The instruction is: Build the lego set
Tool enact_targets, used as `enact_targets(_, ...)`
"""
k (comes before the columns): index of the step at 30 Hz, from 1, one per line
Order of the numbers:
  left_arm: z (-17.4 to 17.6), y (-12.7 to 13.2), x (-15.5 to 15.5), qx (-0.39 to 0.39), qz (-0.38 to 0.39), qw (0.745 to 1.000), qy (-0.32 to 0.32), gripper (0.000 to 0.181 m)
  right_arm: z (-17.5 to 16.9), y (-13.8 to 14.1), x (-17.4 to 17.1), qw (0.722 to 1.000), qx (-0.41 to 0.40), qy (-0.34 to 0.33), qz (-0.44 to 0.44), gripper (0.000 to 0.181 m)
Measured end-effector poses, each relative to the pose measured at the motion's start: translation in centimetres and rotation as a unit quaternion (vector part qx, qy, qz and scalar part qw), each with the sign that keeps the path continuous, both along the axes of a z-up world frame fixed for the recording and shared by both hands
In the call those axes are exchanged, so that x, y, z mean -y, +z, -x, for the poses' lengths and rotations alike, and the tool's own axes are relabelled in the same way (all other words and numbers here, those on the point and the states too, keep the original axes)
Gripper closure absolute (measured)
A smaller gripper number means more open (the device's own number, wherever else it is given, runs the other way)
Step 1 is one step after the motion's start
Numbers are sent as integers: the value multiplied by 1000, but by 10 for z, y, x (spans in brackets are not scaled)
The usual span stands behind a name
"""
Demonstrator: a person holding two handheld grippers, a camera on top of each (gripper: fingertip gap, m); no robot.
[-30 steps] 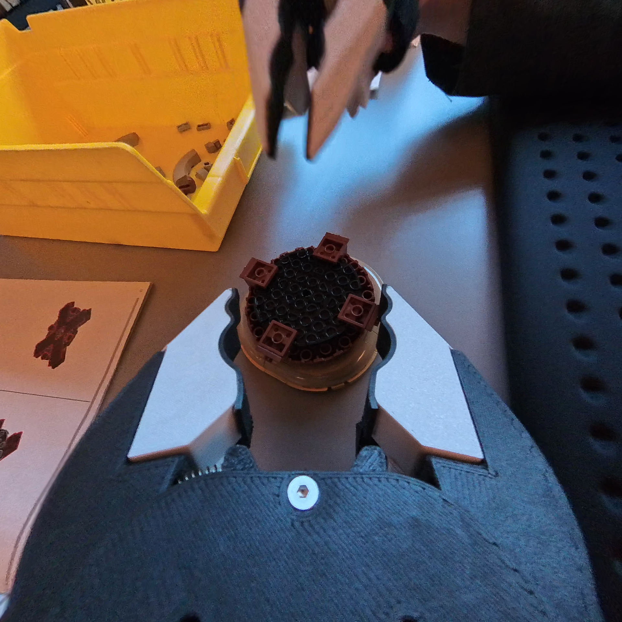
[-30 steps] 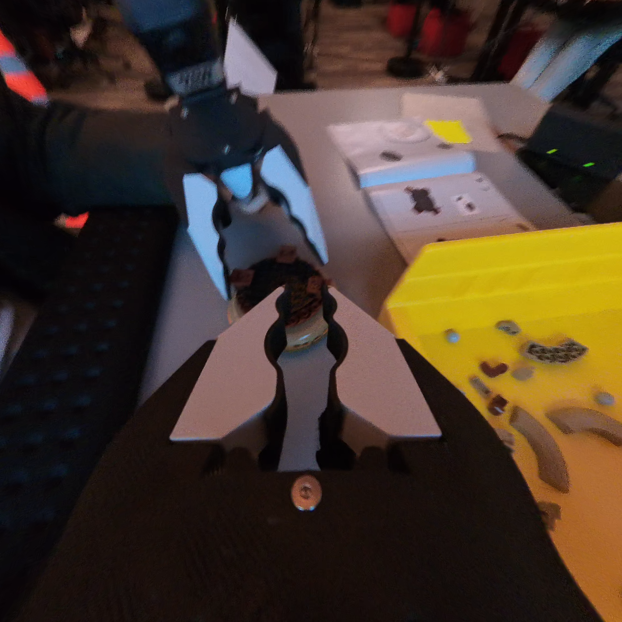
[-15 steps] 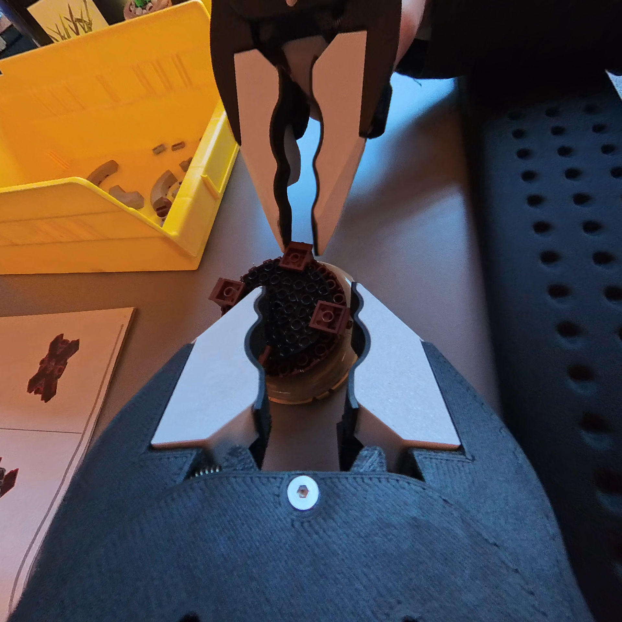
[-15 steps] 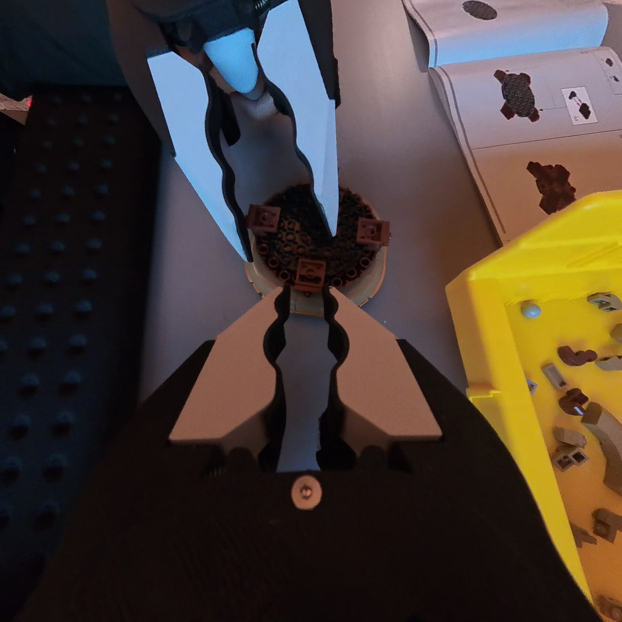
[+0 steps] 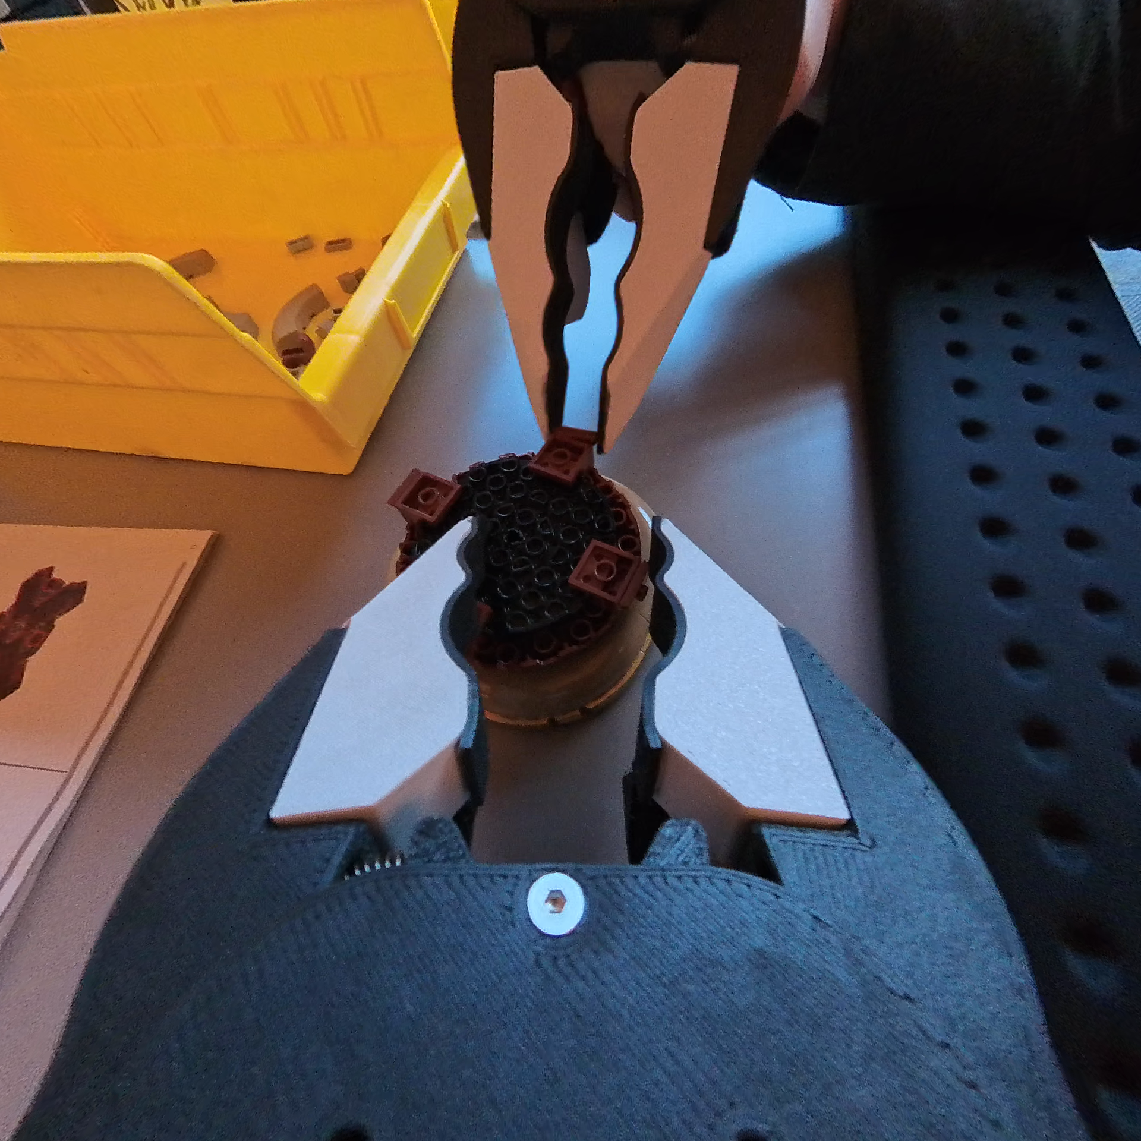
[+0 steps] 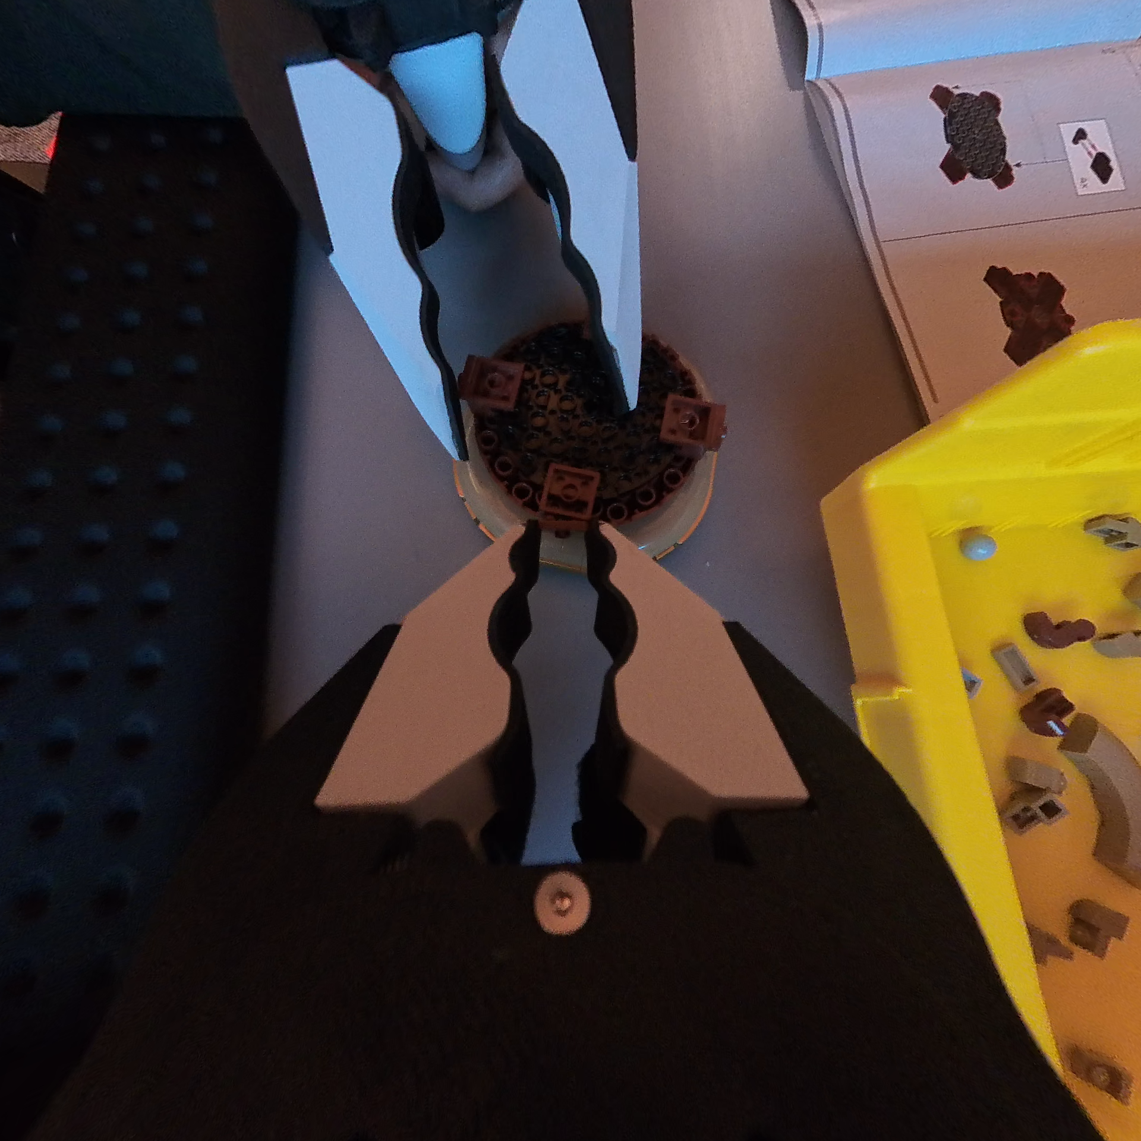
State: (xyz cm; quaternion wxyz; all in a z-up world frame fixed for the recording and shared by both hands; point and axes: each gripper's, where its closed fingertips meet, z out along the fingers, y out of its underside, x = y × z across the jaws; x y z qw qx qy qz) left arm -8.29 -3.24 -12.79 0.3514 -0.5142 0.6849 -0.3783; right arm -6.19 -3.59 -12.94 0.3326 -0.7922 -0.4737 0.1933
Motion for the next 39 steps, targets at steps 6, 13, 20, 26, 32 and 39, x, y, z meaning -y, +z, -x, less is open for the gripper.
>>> enact_targets(6,1,1,0,0,10,1000,-4,127,-26,23,-5,998,-50,-27,-12,168)
enact_targets(13,2,2,3,-1,10,1000,-15,122,-19,136,23,930,-310,84,-180,168)
enact_targets(20,3,1,6,-2,-3,1000,-29,115,-56,119,-35,940,-268,-81,-195,168)
enact_targets(26,4,0,7,-5,-15,999,-38,113,-77,99,-76,938,-194,-172,-231,167)
enact_targets(32,7,2,7,-20,-5,999,-41,109,-117,71,-106,924,-120,-307,-195,145)
enact_targets(39,12,27,-17,15,60,998,19,93,-53,95,-58,953,-208,-122,-183,173)
